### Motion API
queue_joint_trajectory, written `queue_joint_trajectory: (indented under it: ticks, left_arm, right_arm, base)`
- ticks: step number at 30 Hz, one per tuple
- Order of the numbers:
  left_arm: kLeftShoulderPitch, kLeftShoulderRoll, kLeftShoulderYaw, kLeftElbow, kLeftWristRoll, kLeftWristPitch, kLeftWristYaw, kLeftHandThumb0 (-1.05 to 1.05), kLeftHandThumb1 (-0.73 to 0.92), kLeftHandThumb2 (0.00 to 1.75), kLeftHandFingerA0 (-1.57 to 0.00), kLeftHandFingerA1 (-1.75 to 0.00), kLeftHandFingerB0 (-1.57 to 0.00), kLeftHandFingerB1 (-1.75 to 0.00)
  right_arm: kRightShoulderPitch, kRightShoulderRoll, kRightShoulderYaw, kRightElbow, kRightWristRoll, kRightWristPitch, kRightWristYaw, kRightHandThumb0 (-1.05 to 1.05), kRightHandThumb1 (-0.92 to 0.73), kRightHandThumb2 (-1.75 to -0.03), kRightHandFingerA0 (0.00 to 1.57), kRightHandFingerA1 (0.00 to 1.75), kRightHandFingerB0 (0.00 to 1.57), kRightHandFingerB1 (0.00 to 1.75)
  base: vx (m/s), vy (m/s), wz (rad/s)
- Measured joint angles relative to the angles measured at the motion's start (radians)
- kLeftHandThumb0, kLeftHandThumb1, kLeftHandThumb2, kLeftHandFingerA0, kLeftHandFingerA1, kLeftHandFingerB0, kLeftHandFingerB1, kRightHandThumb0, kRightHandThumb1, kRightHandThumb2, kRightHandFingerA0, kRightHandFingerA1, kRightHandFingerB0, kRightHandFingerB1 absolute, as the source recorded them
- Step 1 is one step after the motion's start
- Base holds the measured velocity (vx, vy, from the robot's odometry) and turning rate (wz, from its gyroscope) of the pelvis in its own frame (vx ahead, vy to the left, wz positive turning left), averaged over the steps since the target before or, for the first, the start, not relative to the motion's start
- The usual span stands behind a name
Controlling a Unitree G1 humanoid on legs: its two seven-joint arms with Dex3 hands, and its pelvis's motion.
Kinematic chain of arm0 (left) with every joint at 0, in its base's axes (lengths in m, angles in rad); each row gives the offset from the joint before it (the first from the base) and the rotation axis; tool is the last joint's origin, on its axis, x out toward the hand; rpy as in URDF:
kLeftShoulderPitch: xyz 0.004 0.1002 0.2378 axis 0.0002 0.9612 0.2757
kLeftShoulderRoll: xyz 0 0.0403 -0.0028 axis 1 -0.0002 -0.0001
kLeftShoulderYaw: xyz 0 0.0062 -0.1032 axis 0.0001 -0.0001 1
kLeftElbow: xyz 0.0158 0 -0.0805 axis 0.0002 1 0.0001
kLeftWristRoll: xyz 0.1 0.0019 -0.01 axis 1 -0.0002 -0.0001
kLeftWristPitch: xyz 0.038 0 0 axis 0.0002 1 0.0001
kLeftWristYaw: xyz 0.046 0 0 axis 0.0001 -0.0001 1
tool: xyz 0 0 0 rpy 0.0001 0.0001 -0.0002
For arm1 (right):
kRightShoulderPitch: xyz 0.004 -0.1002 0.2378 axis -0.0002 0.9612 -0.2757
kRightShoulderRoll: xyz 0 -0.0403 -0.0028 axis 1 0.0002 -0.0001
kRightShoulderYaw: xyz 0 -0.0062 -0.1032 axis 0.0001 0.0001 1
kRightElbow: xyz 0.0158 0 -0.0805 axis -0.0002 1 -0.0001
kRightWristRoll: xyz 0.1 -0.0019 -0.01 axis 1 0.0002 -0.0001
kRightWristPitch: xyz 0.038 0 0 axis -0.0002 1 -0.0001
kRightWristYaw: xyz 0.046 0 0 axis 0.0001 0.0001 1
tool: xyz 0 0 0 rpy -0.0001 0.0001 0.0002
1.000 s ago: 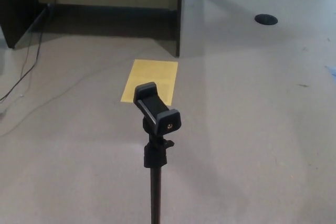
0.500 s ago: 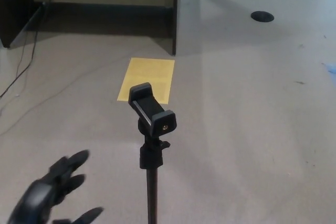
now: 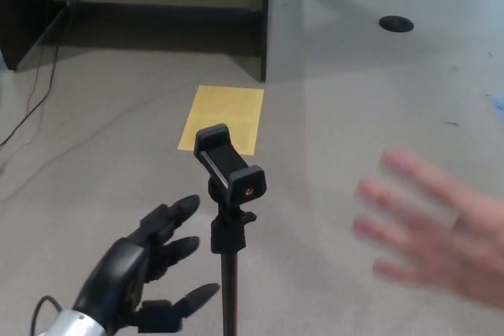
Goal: There is a tripod standing in front of the robot and the robot extends its left arm to grab it. It lifts the tripod and passes it to a person.
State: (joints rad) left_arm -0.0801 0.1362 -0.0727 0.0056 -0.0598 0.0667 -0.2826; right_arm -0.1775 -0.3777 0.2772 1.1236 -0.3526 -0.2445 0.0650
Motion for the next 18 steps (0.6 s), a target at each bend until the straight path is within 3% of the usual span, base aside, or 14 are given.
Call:
queue_joint_trajectory:
  ticks: [2, 3, 4, 5, 6, 7, 8, 11, 12, 18]
  left_arm:
    - [0.000, -0.011, -0.007, -0.005, 0.001, 0.012, 0.003, -0.70, 0.40, 0.76, -0.18, -0.43, -0.06, -0.21]
    - [0.000, -0.013, -0.009, -0.005, 0.002, 0.016, 0.005, -0.35, 0.18, 0.83, -0.02, -0.47, 0.00, -0.49]
    - [0.000, -0.018, -0.015, -0.006, 0.002, 0.022, 0.007, -0.67, 0.48, 0.55, -0.26, -0.35, -0.04, -0.22]
    - [-0.001, -0.021, -0.018, -0.006, 0.003, 0.026, 0.008, -0.67, 0.48, 0.55, -0.25, -0.35, -0.04, -0.22]
    - [-0.005, -0.024, -0.021, -0.006, 0.003, 0.032, 0.009, -0.35, 0.18, 0.82, -0.03, -0.47, 0.00, -0.49]
    - [-0.008, -0.027, -0.023, -0.006, 0.004, 0.037, 0.010, -0.35, 0.18, 0.82, -0.03, -0.47, 0.00, -0.49]
    - [-0.012, -0.032, -0.025, -0.006, 0.004, 0.044, 0.012, -0.69, 0.41, 0.75, -0.18, -0.44, -0.05, -0.21]
    - [-0.022, -0.050, -0.030, -0.005, 0.003, 0.060, 0.019, -0.68, 0.41, 0.74, -0.19, -0.44, -0.06, -0.23]
    - [-0.025, -0.059, -0.031, -0.004, 0.003, 0.069, 0.021, -0.34, 0.22, 0.84, -0.03, -0.47, 0.00, -0.49]
    - [-0.066, -0.098, -0.001, 0.041, -0.007, 0.114, 0.034, -0.34, 0.23, 0.85, -0.03, -0.47, 0.00, -0.48]
  right_arm:
    - [0.003, -0.002, 0.000, -0.001, 0.000, -0.002, 0.000, -0.39, -0.69, -0.61, 0.63, 0.40, 0.46, 0.35]
    - [0.003, -0.002, 0.000, 0.000, 0.000, -0.002, 0.001, -0.39, -0.69, -0.61, 0.63, 0.40, 0.46, 0.35]
    - [0.003, -0.002, 0.000, 0.000, 0.000, -0.002, 0.001, -0.39, -0.69, -0.61, 0.63, 0.40, 0.46, 0.35]
    - [0.003, -0.002, 0.000, 0.000, 0.000, -0.002, 0.002, -0.38, -0.68, -0.60, 0.64, 0.41, 0.46, 0.35]
    - [0.002, -0.002, 0.001, 0.001, -0.001, -0.002, 0.002, -0.38, -0.69, -0.61, 0.64, 0.41, 0.46, 0.35]
    - [0.002, -0.002, 0.001, 0.000, -0.001, -0.002, 0.002, -0.38, -0.69, -0.61, 0.64, 0.41, 0.46, 0.35]
    - [0.002, -0.002, 0.001, 0.000, -0.001, -0.002, 0.002, -0.38, -0.69, -0.61, 0.64, 0.41, 0.46, 0.35]
    - [0.003, -0.002, 0.003, -0.005, -0.002, -0.002, 0.002, -0.39, -0.69, -0.61, 0.63, 0.41, 0.47, 0.36]
    - [0.004, -0.002, 0.005, -0.009, -0.002, -0.003, 0.002, -0.38, -0.69, -0.61, 0.62, 0.41, 0.47, 0.36]
    - [0.001, -0.002, 0.008, -0.014, -0.003, -0.004, 0.003, -0.37, -0.69, -0.61, 0.65, 0.42, 0.46, 0.36]
  base:
    - [0.00, 0.000, 0.00]
    - [0.00, 0.000, 0.00]
    - [0.00, 0.000, 0.00]
    - [0.00, 0.000, 0.00]
    - [0.00, 0.000, 0.00]
    - [0.00, 0.000, 0.00]
    - [0.00, 0.000, 0.00]
    - [0.00, 0.000, 0.00]
    - [0.00, 0.000, 0.00]
    - [0.00, 0.000, 0.00]
